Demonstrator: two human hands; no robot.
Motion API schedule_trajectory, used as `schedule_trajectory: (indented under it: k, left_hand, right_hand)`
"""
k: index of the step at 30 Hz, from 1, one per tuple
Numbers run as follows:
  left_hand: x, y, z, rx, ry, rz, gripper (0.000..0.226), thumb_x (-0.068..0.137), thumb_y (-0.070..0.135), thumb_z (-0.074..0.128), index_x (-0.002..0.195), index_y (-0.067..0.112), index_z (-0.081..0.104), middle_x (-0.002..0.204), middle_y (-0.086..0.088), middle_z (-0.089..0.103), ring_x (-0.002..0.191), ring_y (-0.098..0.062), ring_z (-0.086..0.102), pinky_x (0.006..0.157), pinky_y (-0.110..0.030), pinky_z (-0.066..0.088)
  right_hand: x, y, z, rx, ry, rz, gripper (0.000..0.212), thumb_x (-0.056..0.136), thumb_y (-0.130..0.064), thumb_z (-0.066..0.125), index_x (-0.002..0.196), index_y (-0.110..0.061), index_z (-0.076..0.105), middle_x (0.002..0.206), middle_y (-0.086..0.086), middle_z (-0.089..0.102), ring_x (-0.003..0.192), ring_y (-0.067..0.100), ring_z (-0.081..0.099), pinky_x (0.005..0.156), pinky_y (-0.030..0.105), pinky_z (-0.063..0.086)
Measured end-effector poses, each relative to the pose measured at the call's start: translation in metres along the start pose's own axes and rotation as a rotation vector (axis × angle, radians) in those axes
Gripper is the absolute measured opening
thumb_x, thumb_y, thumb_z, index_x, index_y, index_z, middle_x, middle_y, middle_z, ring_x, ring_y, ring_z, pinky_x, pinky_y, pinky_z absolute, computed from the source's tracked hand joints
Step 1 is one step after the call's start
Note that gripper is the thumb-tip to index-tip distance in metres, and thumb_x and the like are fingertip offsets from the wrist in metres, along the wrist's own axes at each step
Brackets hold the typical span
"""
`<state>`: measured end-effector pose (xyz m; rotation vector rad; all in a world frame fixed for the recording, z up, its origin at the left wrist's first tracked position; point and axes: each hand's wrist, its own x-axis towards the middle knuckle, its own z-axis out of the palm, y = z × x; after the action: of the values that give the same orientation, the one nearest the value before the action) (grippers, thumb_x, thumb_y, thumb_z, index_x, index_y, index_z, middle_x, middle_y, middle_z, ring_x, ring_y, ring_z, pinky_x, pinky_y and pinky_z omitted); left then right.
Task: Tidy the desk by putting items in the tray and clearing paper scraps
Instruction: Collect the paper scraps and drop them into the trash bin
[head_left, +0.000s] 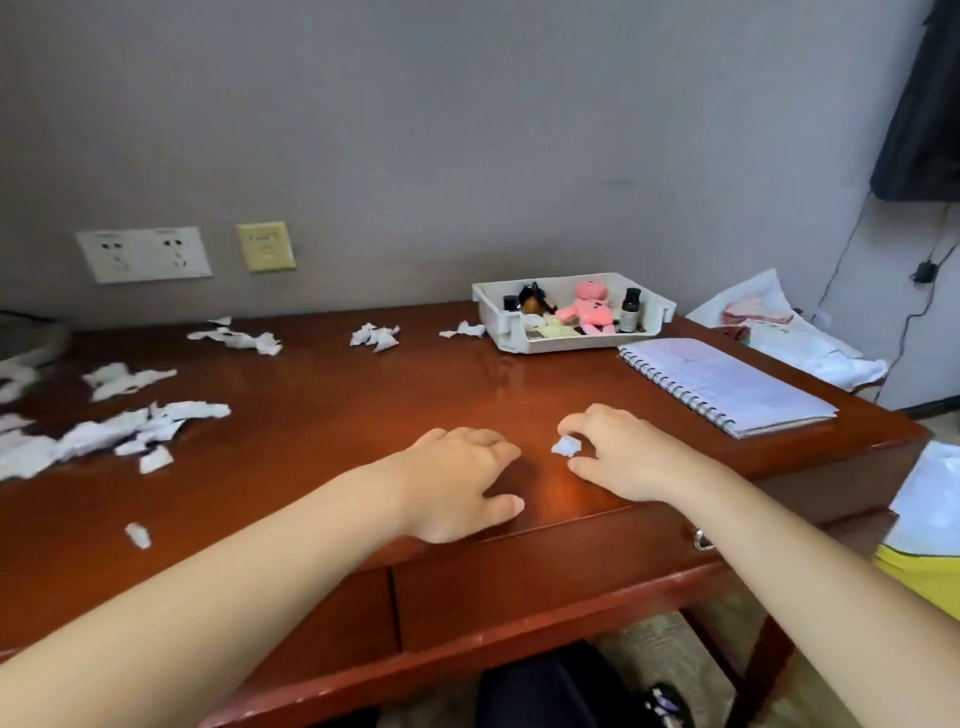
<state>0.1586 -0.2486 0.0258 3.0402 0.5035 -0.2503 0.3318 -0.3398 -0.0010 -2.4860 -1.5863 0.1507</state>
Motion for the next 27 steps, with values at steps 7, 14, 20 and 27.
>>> schedule_trajectory:
  k: [7,14,20,27]
  left_hand:
    - [-0.044,-0.061,0.029,-0.04,0.099,-0.195,0.062,0.097,0.048,0.035,0.15,0.026,0.015,0.16,0.003,0.008,0.148,-0.017,0.005,0.119,-0.036,0.008]
    - [-0.091,-0.111,0.057,-0.073,0.208,-0.46,0.068,0.094,0.053,0.036,0.151,0.032,0.004,0.161,0.005,-0.002,0.148,-0.015,-0.006,0.12,-0.038,0.003]
    - [-0.121,-0.165,0.075,-0.119,0.357,-0.782,0.077,0.089,0.063,0.035,0.151,0.031,0.002,0.161,0.002,-0.003,0.148,-0.018,-0.007,0.119,-0.044,0.001]
    - [-0.14,-0.231,0.08,-0.135,0.444,-1.076,0.088,0.083,0.068,0.043,0.15,0.031,-0.001,0.161,-0.002,-0.002,0.148,-0.027,-0.005,0.117,-0.053,0.006]
  right_hand:
    - [0.028,-0.049,0.019,-0.005,0.042,-0.042,0.026,0.095,-0.009,0.044,0.114,-0.019,0.057,0.116,0.003,0.051,0.109,0.025,0.052,0.084,0.029,0.041]
    - [0.053,-0.113,0.041,0.081,0.045,-0.206,0.032,0.089,0.003,0.04,0.085,-0.026,0.052,0.102,0.002,0.057,0.09,0.021,0.057,0.067,0.025,0.046]
    - [0.074,-0.17,0.055,0.162,0.0,-0.371,0.026,0.094,-0.005,0.045,0.088,-0.029,0.053,0.108,-0.001,0.06,0.092,0.015,0.058,0.066,0.017,0.041]
    - [0.104,-0.233,0.071,0.333,-0.003,-0.486,0.023,0.095,-0.009,0.048,0.106,-0.025,0.06,0.097,-0.009,0.051,0.084,0.006,0.051,0.072,0.013,0.042]
